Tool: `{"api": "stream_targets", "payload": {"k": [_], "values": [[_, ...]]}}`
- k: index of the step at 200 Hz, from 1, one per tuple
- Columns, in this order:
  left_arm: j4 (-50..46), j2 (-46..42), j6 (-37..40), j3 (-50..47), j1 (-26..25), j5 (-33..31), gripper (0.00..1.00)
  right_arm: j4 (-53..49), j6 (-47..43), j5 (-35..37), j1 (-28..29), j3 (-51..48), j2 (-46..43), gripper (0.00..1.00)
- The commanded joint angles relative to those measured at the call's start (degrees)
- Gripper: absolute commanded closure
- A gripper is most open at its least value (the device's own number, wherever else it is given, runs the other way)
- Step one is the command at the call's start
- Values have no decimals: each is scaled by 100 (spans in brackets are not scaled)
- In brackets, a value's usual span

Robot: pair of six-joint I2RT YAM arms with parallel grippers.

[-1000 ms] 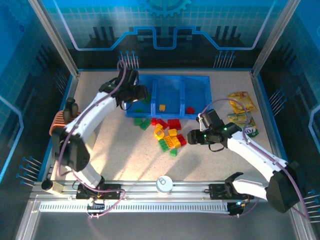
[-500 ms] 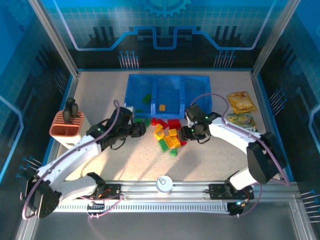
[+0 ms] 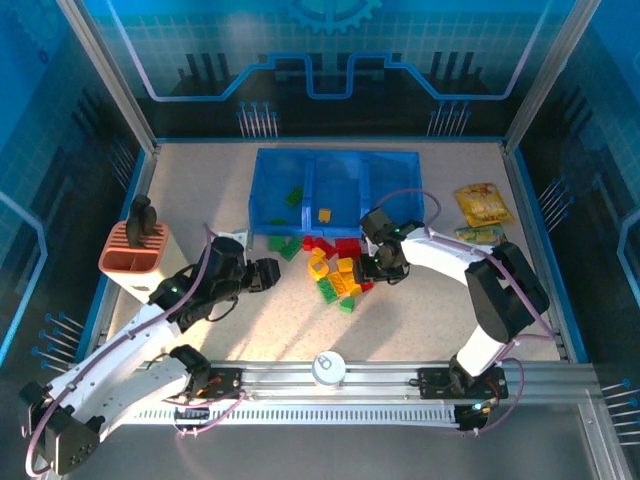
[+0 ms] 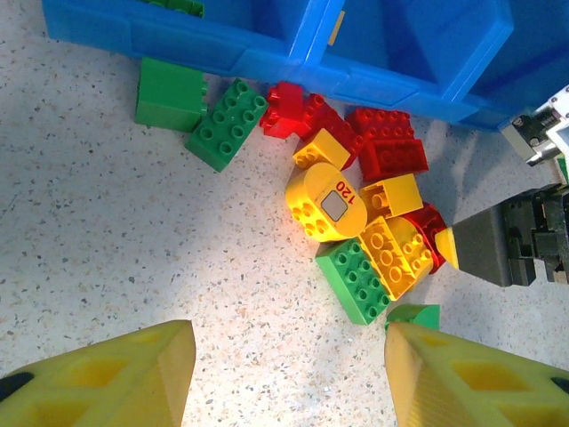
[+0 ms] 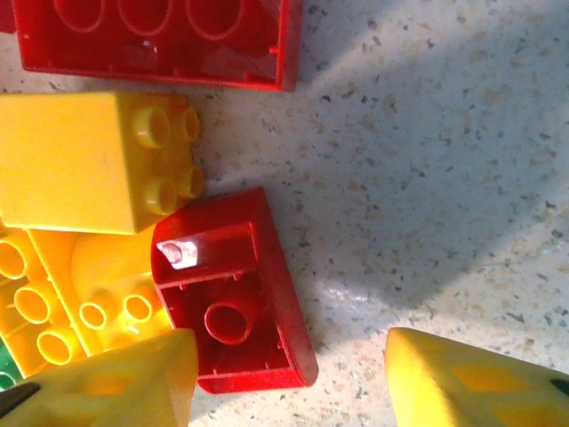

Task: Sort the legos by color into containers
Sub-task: Move the lego to the center of the table, then pick up the lego from the center of the table.

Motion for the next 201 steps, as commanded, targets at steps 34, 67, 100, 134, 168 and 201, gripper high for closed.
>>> {"api": "stream_targets", "payload": {"k": [34, 67, 100, 134, 168, 201], "values": [[-78, -65, -73, -71, -41, 73, 41, 157, 106, -39, 34, 100, 272, 44], [-139, -88, -50, -72, -40, 3, 41, 158, 195, 121, 37, -36, 209, 54], [-139, -126, -29, -97, -37, -53, 41, -39, 241, 561, 6, -207, -126, 61], [-67, -102, -19, -124, -36, -82, 41, -314, 193, 904, -21, -201, -456, 63], [-12, -83, -33, -110, -40, -81, 41, -281, 221, 772, -2, -180, -480, 62], [-112, -96, -2, -80, -36, -94, 41, -192, 284, 753, 73, -237, -420, 52]]}}
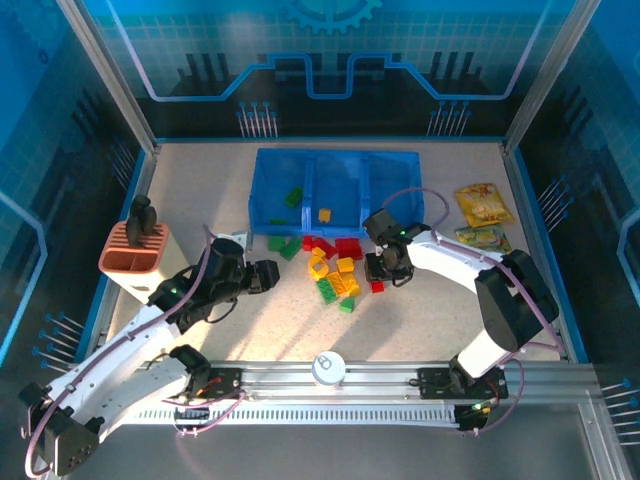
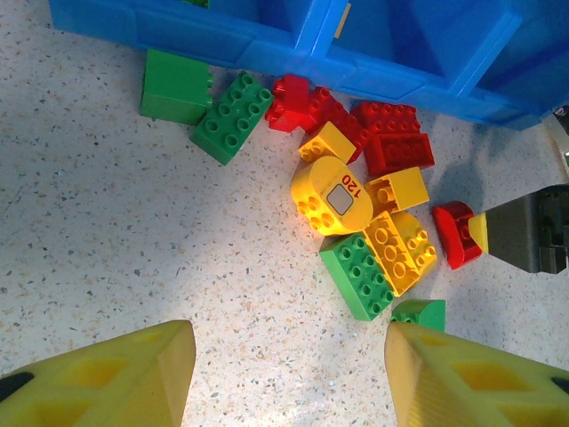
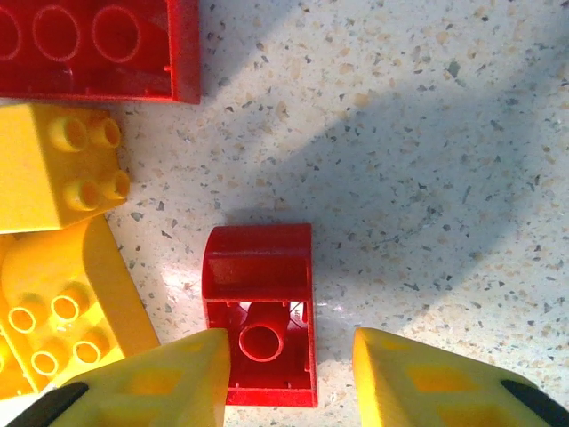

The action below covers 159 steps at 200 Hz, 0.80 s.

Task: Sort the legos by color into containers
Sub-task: Pick up the lego from the center of the table.

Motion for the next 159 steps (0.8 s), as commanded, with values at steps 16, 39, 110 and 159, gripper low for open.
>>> {"api": "stream_targets", "payload": {"k": [16, 39, 110, 159], "values": [[-74, -75, 0, -60, -29, -109, 41, -23, 87, -4, 114, -77, 50, 49], [-35, -64, -6, -62, -30, -116, 41, 12, 115, -14, 150, -70, 175, 49], [43, 19, 18, -79, -30, -133, 41, 123, 184, -60, 194, -152, 423, 54], [17, 32, 71, -63, -29, -169, 41, -387, -76, 172, -51, 323, -195, 72]]}}
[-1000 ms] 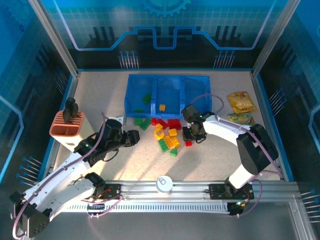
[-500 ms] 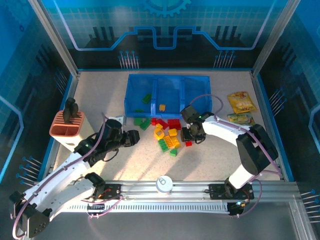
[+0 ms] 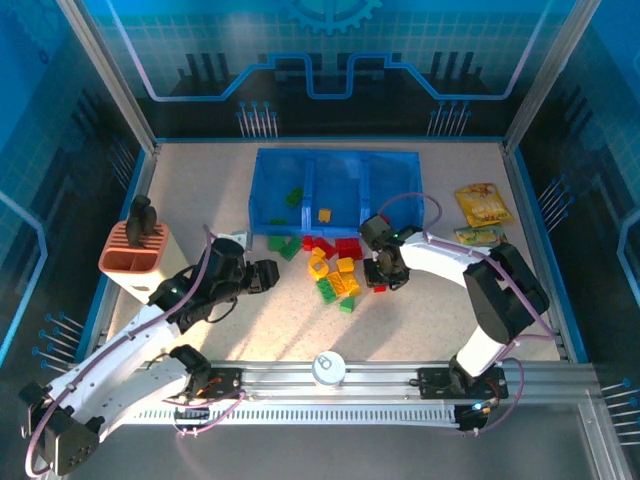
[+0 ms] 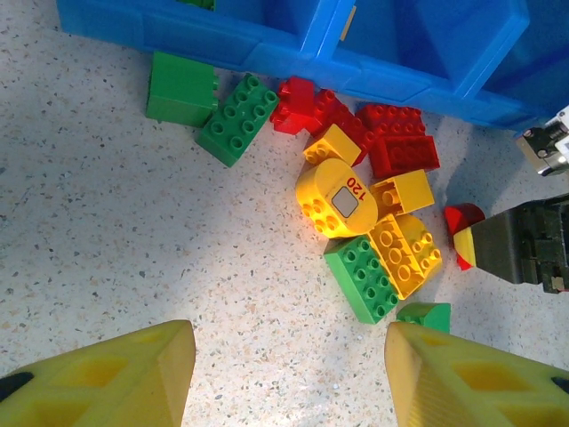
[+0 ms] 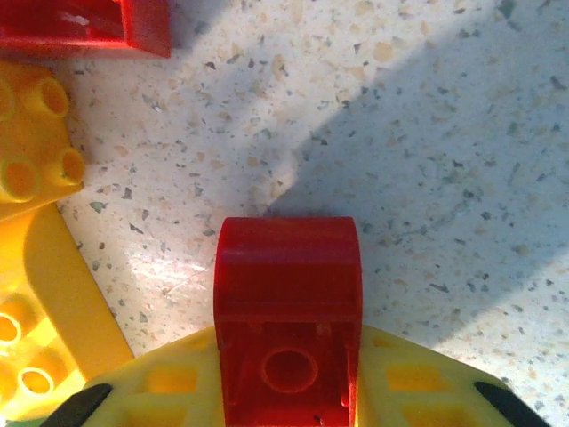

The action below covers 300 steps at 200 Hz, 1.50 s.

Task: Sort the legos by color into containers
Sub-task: Pick up the lego from the center of the table, then place the lego in the container.

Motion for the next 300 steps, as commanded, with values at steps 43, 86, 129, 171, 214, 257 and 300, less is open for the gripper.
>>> {"api": "stream_targets", "payload": {"k": [43, 86, 129, 171, 214, 257, 300], "values": [[-301, 237, 203, 108, -72, -188, 41, -983, -864, -33, -1268, 1696, -662, 72], [-309, 213, 59, 13, -339, -194, 41, -1280, -1175, -289, -1820, 3167, 636, 71], [-220, 327, -256, -204, -818, -164, 41, -1430, -1127, -242, -2036, 4075, 1634, 71], [29, 547, -378, -294, -1041, -90, 39, -1626, -1109, -87, -2051, 4489, 1834, 48], [297, 1067, -325, -92, -1086, 48, 37, -1582, -1127, -84, -2024, 4326, 1258, 37], [599, 1547, -421, 86, -1095, 86, 36, -1179, -1141, -231, -1721, 3247, 175, 38], [652, 2525, -245, 642, -1097, 133, 33, -517, -922, -394, -1244, 1590, -885, 38]]}}
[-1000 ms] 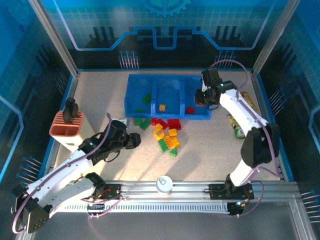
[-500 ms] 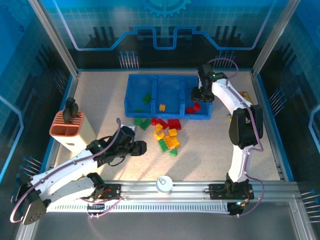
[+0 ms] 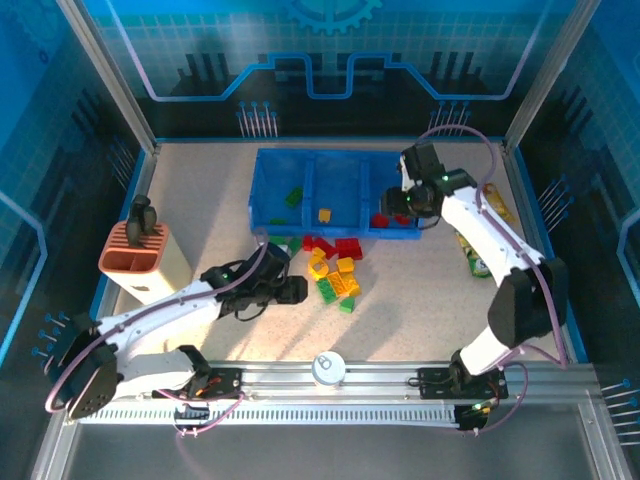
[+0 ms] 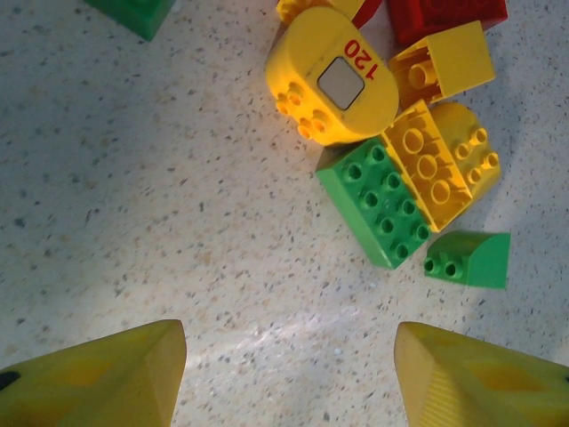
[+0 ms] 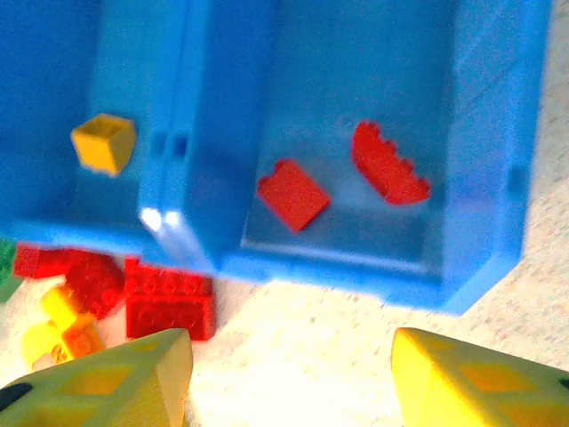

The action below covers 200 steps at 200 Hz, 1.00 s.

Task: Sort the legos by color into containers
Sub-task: Place the lego in the container, then pick up the lego from the center of the table.

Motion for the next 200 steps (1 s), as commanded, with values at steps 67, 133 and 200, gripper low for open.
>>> {"api": "stream_targets", "payload": {"k": [67, 133, 200], "values": [[-283, 2231, 289, 1880, 30, -64, 28, 833, 540, -230, 422, -2429, -1538, 38], [-1156, 3599, -14, 3169, 197, -369, 27, 850, 638, -163, 404, -3068, -2152, 39], [-1240, 3935, -102, 3384, 214, -387, 27, 1047, 684, -248, 316, -3343, -2265, 39]]}}
